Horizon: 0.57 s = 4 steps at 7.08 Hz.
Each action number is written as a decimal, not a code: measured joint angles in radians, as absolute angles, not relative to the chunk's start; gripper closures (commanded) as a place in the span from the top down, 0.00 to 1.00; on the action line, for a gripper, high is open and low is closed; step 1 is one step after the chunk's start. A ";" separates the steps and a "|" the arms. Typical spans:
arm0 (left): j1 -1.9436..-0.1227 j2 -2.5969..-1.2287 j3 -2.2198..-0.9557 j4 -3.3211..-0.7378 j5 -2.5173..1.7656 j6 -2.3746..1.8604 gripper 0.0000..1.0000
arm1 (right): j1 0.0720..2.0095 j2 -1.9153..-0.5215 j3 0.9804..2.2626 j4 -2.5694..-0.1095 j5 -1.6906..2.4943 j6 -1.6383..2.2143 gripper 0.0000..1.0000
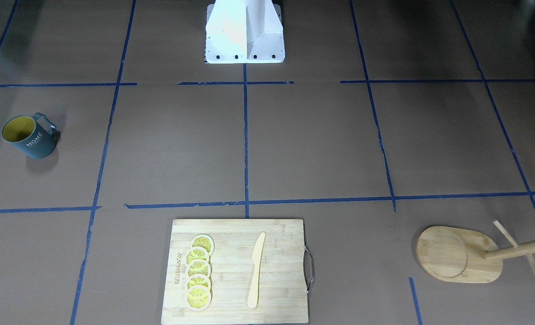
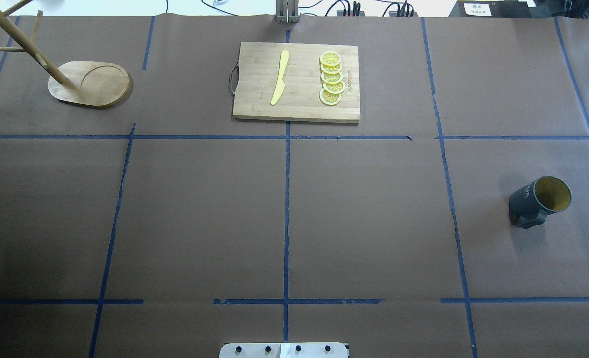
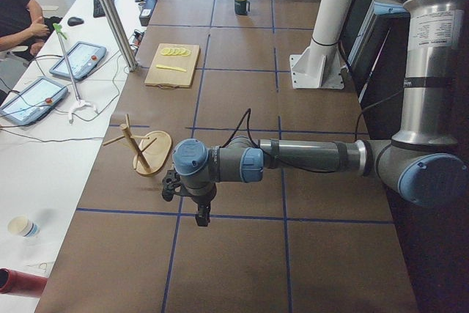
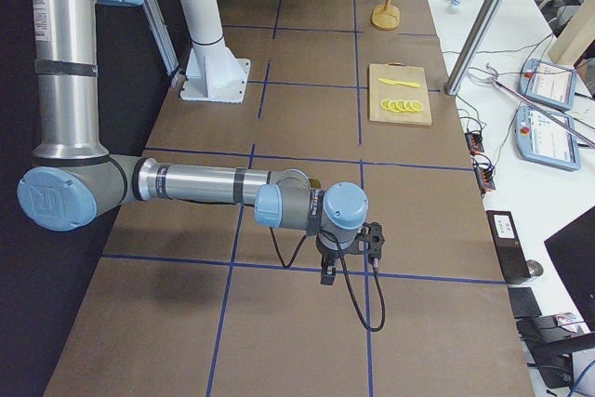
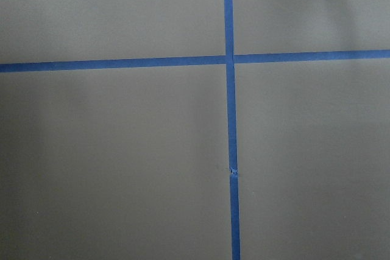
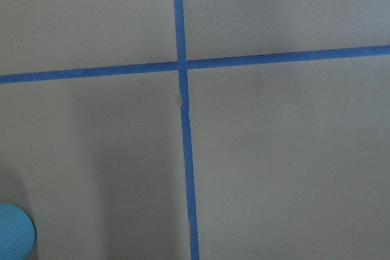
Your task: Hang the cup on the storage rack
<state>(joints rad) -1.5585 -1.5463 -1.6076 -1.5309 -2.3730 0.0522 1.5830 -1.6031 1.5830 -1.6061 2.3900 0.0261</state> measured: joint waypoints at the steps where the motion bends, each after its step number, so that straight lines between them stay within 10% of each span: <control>1: -1.559 -1.547 -1.608 -1.531 -2.373 0.052 1.00 | 1.583 -1.601 1.584 -1.606 2.390 0.026 1.00; 4: -1.559 -1.547 -1.608 -1.534 -2.375 0.056 1.00 | 1.583 -1.597 1.585 -1.606 2.390 0.028 1.00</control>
<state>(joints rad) -1.5585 -1.5474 -1.6083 -1.5344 -2.3745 0.0558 1.5831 -1.5967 1.5855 -1.6061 2.3903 0.0277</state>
